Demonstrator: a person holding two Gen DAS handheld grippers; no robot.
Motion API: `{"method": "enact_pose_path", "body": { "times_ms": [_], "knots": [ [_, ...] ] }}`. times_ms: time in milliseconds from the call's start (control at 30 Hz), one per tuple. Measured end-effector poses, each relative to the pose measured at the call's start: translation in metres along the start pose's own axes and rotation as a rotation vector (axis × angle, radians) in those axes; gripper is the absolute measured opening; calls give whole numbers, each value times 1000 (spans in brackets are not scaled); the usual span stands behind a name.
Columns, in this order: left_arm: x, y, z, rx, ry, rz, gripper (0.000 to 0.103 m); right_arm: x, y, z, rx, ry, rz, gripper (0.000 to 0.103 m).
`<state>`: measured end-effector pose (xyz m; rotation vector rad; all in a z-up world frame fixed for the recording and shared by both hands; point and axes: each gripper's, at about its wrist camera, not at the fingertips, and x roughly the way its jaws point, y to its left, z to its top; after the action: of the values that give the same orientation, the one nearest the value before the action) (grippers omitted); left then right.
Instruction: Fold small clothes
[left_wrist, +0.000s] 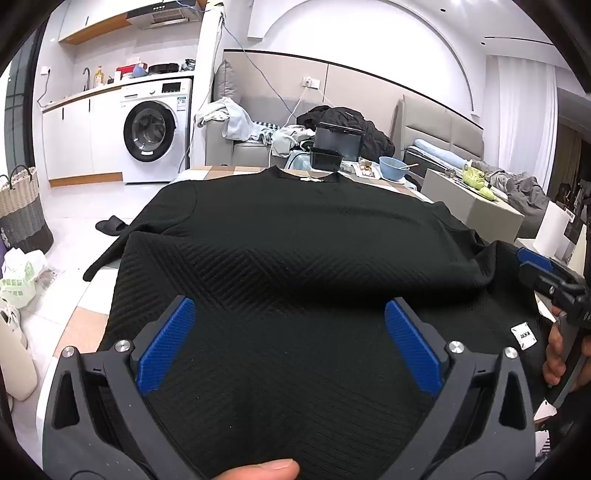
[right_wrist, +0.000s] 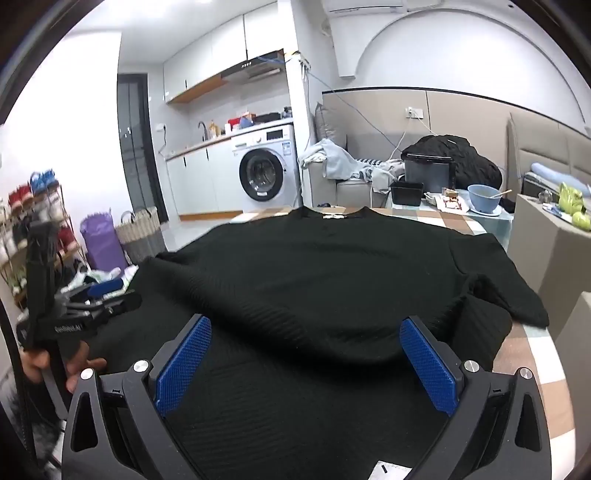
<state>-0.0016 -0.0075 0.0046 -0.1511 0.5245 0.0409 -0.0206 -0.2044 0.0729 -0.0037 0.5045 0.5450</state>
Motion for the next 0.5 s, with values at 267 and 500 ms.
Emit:
{"method": "enact_pose_path", "body": {
  "times_ms": [267, 500],
  "knots": [
    [1, 3, -1, -2, -3, -4, 102, 1, -2, -1, -3, 12, -6, 103],
    [1, 2, 0, -2, -4, -4, 102, 3, -3, 1, 12, 28, -6, 103]
  ]
}}
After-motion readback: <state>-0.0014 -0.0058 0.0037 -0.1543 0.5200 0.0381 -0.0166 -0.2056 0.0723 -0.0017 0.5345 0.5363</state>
